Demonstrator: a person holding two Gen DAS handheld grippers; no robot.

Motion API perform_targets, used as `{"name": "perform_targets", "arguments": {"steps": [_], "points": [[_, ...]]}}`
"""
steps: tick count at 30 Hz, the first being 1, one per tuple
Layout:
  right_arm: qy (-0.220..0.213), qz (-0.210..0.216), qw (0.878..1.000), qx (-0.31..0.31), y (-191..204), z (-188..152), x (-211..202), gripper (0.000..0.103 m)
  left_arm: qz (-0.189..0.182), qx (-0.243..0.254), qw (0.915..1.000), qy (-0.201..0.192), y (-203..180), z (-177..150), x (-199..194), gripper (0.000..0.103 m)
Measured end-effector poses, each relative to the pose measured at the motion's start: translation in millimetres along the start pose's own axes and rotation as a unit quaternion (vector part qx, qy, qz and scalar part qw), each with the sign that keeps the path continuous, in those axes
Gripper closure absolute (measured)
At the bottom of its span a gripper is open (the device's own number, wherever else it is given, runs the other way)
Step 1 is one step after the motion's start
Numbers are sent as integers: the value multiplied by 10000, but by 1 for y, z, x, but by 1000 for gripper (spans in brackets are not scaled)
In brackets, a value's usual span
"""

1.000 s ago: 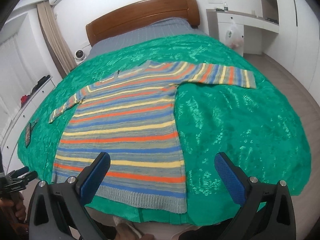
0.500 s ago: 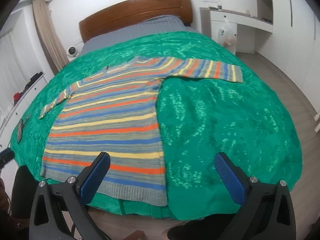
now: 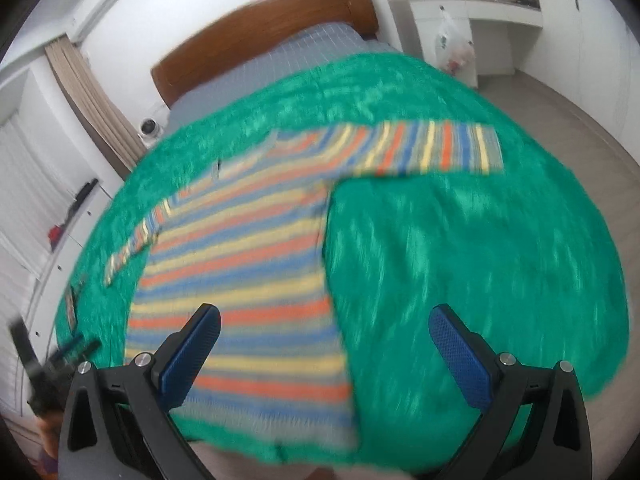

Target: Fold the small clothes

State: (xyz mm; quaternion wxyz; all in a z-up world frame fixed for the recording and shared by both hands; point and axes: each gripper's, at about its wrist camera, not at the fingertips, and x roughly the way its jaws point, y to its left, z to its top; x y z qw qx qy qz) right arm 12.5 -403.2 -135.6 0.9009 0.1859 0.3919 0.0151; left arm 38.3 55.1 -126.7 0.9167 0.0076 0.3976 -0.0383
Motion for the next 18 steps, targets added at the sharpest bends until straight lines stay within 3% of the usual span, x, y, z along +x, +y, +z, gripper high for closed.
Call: {"name": "perform_targets", "arguments": {"steps": [5,8,10,14,18], "points": [[-429,90,9973,584,-85,74,16,0,135,-331,9993,115,11,-10,10,0],[-141,367,9881,1489,-150,101,54,3,306,-325,9989,125,13,-10,10,0],[60,420,9779,2047,-187,108,81,12,462,-304,9984,107,15,-10,8,0],[414,345,9695,2391,-229,110,123,39,687,-333,9968,223,20,-9,12,0],[633,339,9671,2440,-245,110,152,47,860,-381,9946,448,26,-12,23,0]]}}
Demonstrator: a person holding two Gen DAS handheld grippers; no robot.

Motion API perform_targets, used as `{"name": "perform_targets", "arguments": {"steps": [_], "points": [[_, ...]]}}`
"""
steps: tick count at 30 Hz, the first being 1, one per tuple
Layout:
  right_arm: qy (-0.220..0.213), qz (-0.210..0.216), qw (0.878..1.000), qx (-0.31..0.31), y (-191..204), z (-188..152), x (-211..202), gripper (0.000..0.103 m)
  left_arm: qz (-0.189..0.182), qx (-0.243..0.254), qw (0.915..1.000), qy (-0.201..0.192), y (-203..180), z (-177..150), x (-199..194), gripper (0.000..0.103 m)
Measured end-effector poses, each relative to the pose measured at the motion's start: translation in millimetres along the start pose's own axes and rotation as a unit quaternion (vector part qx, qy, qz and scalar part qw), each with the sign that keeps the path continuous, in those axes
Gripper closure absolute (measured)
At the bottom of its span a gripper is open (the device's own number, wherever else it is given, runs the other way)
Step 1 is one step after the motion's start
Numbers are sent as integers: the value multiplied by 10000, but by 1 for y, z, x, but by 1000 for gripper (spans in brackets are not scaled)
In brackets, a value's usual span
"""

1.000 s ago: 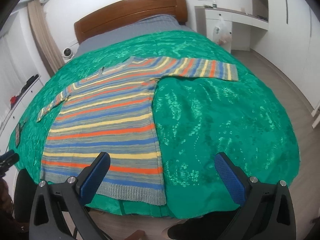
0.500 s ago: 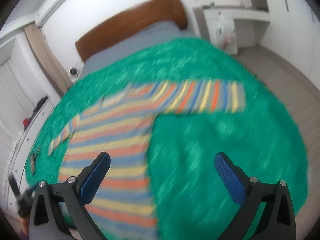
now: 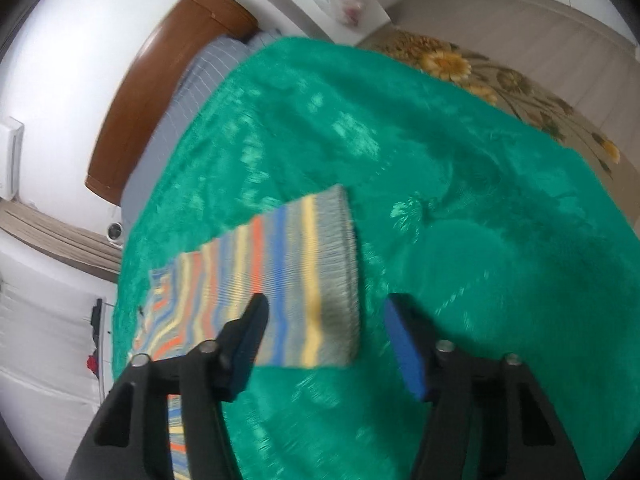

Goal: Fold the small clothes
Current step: 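Grasp the sleeve cuff with the right gripper and fold it across the body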

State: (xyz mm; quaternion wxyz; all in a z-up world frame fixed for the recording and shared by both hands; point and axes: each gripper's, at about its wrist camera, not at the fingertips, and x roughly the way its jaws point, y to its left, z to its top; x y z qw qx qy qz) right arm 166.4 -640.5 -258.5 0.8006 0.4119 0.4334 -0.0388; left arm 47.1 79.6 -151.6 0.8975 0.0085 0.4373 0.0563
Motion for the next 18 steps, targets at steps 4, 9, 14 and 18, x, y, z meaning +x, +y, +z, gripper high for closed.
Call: {"name": "perform_targets", "arguments": {"steps": [4,9,14,18], "points": [[142,308,9993,156,-8,7,12,67,68,48,9999,144,-4,-3,9,1],[-23,-147,9983,-572,37,10,-5,100,81,136,9999,38,-7,1,14,1],[-704,88,9834,-1669,151,6,-53,100,132,-146,9991,-370,6,12,23,1],[-554,599,9654,-2476,256,-23,-50,100,165,-259,9976,-628,13,8,30,1]]}}
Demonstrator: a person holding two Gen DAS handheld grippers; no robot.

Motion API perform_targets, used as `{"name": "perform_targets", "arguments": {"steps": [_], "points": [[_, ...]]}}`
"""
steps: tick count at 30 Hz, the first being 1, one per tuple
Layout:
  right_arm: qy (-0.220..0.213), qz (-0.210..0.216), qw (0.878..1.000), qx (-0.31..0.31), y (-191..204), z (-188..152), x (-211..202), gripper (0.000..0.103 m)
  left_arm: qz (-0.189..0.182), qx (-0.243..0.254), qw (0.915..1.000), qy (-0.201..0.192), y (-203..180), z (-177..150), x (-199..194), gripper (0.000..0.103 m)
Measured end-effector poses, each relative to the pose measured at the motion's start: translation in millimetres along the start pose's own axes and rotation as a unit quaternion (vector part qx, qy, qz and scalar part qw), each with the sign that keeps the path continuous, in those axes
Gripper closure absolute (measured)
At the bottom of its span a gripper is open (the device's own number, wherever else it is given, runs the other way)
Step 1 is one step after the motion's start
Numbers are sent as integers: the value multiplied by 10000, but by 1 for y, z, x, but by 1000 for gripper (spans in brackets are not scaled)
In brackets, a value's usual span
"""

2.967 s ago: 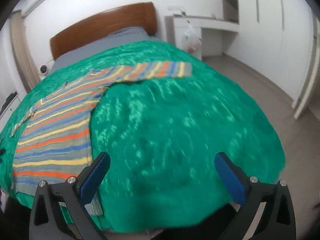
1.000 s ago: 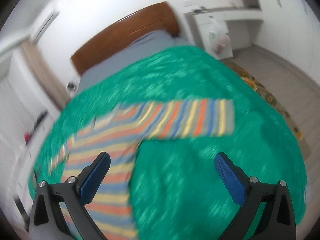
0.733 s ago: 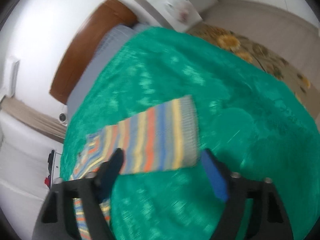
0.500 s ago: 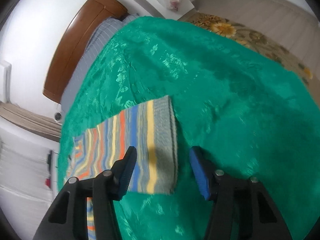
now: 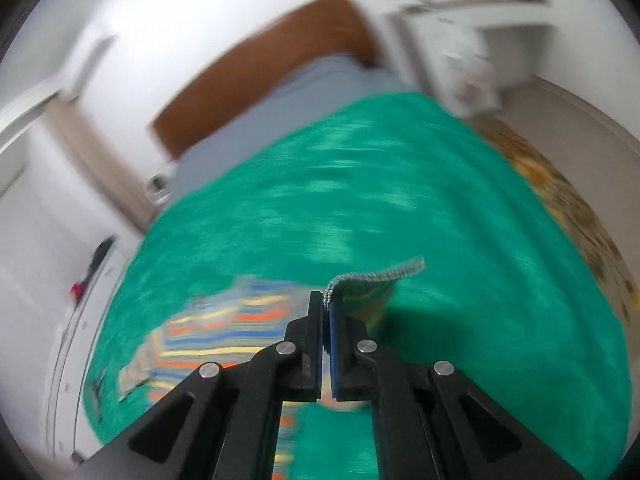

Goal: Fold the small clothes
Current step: 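Grasp the sleeve cuff with the right gripper and fold it across the body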

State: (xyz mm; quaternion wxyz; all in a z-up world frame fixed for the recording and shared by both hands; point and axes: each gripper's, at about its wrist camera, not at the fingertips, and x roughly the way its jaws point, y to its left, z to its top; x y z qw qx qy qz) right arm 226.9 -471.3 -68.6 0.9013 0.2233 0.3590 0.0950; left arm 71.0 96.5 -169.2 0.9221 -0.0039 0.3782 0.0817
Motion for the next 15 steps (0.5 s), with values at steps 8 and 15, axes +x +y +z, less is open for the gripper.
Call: {"name": "perform_targets", "arguments": {"steps": [8,15], "points": [[944,505,9860,-1276,179,-38,116,98,-196,30,9998,-32,8,-11,9,1],[1487,1334,9782,-564,193,-84,165,41,-272,-107,9995,69,14,-12,14,1]]}}
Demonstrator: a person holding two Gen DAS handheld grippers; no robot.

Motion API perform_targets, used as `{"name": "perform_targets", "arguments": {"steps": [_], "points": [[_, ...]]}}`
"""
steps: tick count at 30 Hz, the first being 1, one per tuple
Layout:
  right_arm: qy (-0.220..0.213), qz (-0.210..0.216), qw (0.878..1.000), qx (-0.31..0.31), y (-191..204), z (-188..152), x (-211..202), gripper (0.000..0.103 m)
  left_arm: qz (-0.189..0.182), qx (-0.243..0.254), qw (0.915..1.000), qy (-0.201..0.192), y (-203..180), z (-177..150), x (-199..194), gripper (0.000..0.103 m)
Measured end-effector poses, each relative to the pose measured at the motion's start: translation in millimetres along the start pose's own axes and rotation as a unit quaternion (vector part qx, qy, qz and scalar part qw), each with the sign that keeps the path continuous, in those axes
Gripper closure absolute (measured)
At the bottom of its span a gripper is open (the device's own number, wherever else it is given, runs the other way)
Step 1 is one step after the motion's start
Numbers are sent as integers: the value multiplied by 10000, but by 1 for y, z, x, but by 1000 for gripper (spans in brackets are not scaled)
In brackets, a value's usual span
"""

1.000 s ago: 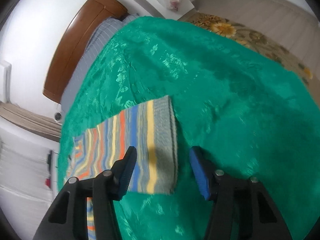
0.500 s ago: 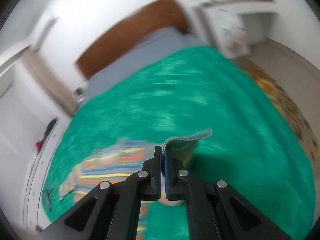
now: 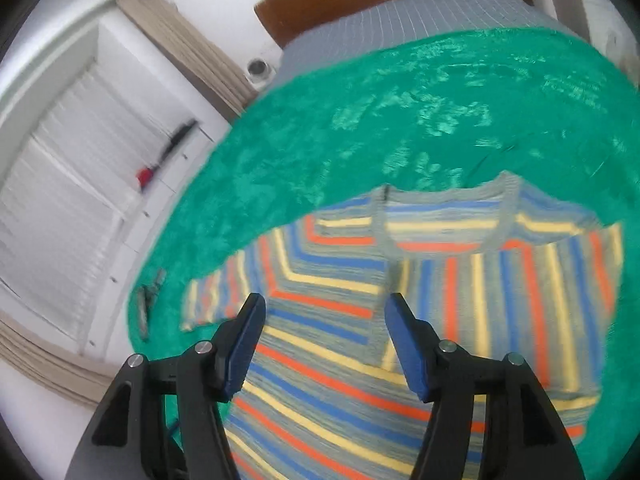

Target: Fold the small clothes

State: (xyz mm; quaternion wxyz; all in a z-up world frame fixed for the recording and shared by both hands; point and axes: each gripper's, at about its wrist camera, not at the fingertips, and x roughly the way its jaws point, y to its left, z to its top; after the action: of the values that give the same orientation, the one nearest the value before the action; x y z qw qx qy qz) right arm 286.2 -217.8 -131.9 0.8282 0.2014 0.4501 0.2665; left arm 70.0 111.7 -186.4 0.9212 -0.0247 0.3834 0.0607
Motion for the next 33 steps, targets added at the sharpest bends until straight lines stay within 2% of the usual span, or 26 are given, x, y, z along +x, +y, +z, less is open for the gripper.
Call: {"name": "perform_targets", "arguments": {"steps": [2,5,7,9,14,19,25,27,33], "points": [[-55,-152,9999,18,-9,-8,-6,40,-41,-114,9999,14,4,1,1,1],[-175,-712,9971,-198,-27,-28,-29,35,-98,-233,9997,67,7,2,3,1],[-305,-1228,9914,-332,-45,-50,-44,35,-124,-256,9996,68,6,2,3,1],[-389,-1758,9831,-347,-70,-77,-64,35,-135,-243,9996,45,5,2,2,1],[-566,-2411,9688,-100,-123,-130,-103,35,-129,-144,9998,56,1,0,3,1],[-1049,-3097,9450,24,-156,-166,-138,35,-133,-87,9998,118,-4,-2,7,1],[-1244,-3282,9360,278,-177,-188,-137,33,-62,-65,9999,139,-4,-4,7,1],[-1268,-3283,9355,321,-184,-193,-134,33,-46,-73,9998,174,-4,-5,8,1],[-1481,-3022,9407,421,-198,-201,-126,22,-43,-102,9998,188,-2,-6,9,1]]}}
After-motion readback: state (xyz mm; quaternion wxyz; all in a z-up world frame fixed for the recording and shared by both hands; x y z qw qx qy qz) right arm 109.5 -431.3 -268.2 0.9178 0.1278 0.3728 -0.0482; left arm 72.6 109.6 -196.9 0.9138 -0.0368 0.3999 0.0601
